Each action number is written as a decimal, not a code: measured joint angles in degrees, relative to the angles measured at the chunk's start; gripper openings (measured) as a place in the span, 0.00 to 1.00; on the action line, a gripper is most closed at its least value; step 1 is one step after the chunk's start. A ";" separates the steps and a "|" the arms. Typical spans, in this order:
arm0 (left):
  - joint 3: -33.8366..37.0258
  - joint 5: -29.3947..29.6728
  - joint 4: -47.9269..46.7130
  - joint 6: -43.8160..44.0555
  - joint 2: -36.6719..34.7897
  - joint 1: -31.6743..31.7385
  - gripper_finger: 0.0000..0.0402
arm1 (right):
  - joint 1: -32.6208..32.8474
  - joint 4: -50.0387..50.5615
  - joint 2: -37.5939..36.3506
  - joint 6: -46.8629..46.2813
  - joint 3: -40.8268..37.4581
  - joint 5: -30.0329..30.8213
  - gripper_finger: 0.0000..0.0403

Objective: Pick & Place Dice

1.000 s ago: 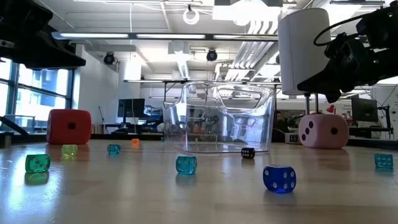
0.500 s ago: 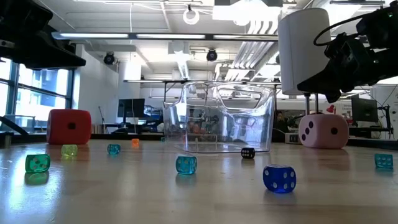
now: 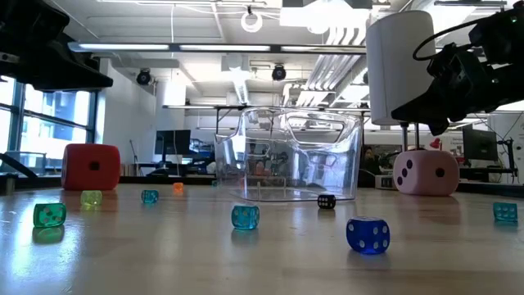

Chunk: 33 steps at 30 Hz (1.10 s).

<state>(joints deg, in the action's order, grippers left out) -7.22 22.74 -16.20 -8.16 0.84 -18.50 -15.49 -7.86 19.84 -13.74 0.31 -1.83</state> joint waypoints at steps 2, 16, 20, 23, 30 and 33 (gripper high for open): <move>0.00 0.00 0.02 0.00 0.00 0.02 0.00 | -0.01 0.00 0.01 0.01 -0.01 -0.01 0.01; 0.00 0.00 0.02 0.00 0.00 0.02 0.00 | -0.01 0.00 0.01 0.01 -0.01 -0.01 0.01; 0.00 0.00 0.02 0.00 0.00 0.01 0.00 | 0.00 0.00 -0.01 0.00 0.01 -0.01 0.01; 0.00 0.00 0.00 0.00 0.00 0.01 0.00 | -0.01 0.00 0.01 0.01 -0.01 -0.01 0.01; 0.01 0.00 0.40 -8.81 0.00 0.02 0.00 | 0.00 0.00 0.00 0.02 0.00 -0.01 0.01; 0.02 -0.01 0.50 -11.53 0.00 0.00 0.00 | -0.02 0.00 0.01 0.00 0.00 0.00 0.01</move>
<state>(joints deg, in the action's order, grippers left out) -7.20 22.73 -15.70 -19.70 0.84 -18.50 -15.51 -7.86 19.86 -13.74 0.31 -1.83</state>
